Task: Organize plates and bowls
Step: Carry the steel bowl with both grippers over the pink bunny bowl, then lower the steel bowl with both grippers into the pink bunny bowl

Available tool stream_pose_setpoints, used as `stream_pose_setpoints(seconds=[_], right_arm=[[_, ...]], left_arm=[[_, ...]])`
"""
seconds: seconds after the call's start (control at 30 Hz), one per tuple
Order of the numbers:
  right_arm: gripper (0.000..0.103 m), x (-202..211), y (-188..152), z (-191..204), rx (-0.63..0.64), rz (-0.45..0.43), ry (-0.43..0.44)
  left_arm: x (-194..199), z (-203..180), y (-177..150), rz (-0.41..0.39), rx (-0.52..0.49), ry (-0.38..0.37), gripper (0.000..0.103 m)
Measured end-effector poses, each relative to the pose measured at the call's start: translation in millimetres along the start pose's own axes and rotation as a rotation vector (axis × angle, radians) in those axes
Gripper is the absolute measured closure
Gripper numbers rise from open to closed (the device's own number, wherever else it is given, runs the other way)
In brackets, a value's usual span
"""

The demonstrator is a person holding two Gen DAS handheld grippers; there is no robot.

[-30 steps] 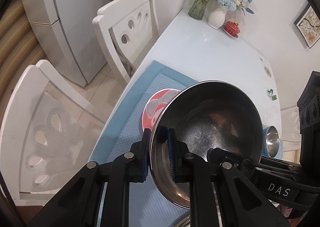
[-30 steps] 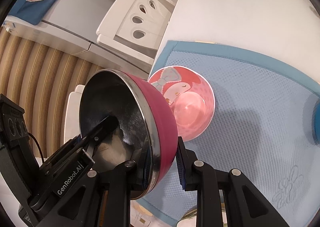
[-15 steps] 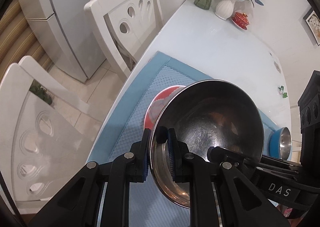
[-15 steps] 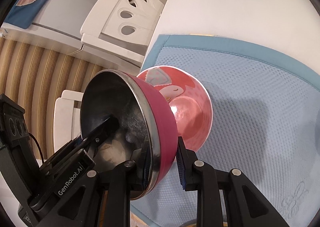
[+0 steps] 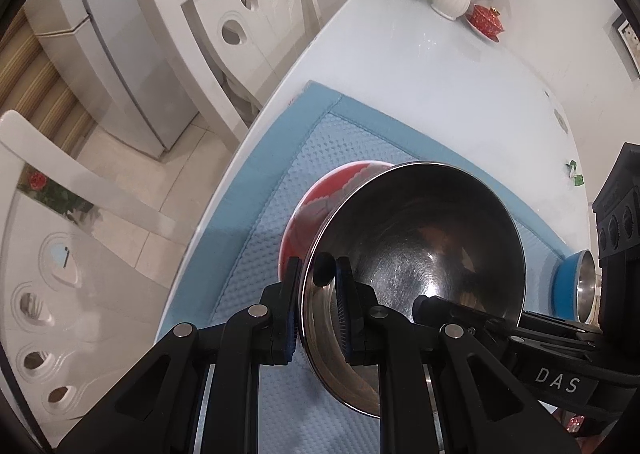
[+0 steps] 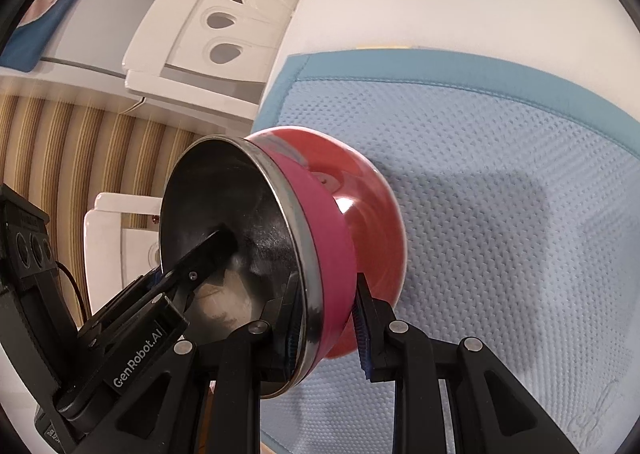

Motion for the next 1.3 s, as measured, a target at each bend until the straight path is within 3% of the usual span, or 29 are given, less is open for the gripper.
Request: stream_pose_setpoints(seconds=[0.63, 0.8, 1.3], right_arm=[[0.077, -1, 2, -3, -0.026, 0.003, 0.021], [0.070, 7, 1, -8, -0.031, -0.023, 0.005], [0.069, 16, 1, -6, -0.029, -0.040, 0.010]], left_arm=[[-5, 3, 1, -0.003, 0.007, -0.052, 0.090], [-3, 3, 1, -0.015, -0.006, -0.047, 0.090], [-1, 4, -1, -0.027, -0.006, -0.046, 0.090]])
Point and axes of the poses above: each gripper's, at about its wrist camera, not at the fingertips, and x roughly against the way its jaws point, z to its left, y to its top, the point moved 7 cm from there along -x, roughly the way its jaws point, and after that the axes turned 11 degrees about x, right-handed, at the moved point
